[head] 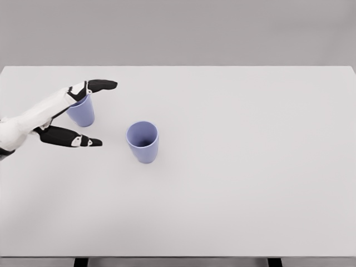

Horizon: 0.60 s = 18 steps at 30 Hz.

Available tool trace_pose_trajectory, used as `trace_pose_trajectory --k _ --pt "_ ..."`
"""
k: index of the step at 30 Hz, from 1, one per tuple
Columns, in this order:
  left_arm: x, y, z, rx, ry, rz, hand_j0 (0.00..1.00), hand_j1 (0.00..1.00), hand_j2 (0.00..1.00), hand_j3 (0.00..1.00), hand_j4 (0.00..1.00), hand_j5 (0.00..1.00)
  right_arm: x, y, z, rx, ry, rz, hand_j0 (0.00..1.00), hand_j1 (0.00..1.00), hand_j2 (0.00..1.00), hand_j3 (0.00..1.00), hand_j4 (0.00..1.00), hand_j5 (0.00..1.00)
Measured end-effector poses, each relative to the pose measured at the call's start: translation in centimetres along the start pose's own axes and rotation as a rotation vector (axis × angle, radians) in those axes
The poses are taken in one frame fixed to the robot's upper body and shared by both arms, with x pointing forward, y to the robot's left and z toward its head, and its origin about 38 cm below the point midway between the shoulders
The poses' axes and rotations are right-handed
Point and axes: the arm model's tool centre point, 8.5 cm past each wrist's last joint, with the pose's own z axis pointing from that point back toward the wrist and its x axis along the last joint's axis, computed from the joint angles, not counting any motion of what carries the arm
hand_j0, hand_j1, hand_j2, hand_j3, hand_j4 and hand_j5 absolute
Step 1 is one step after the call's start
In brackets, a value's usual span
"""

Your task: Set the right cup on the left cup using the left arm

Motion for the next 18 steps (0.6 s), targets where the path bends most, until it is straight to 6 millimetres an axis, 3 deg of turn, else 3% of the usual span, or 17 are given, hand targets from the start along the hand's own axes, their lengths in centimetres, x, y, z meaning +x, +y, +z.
trace_pose_trajectory --k 9,18 --pt "0.1 -2.0 -1.6 0.02 -0.074 0.188 0.95 0.95 0.95 0.95 0.95 0.95 0.0 0.0 0.0 0.0 0.0 0.0 1.0 1.0 1.0 1.0 1.0 1.0" --pt "-1.8 -4.2 -2.8 0.032 0.068 0.396 0.96 0.96 0.96 0.96 0.96 0.96 0.0 0.0 0.0 0.0 0.0 0.0 1.0 1.0 1.0 1.0 1.0 1.0"
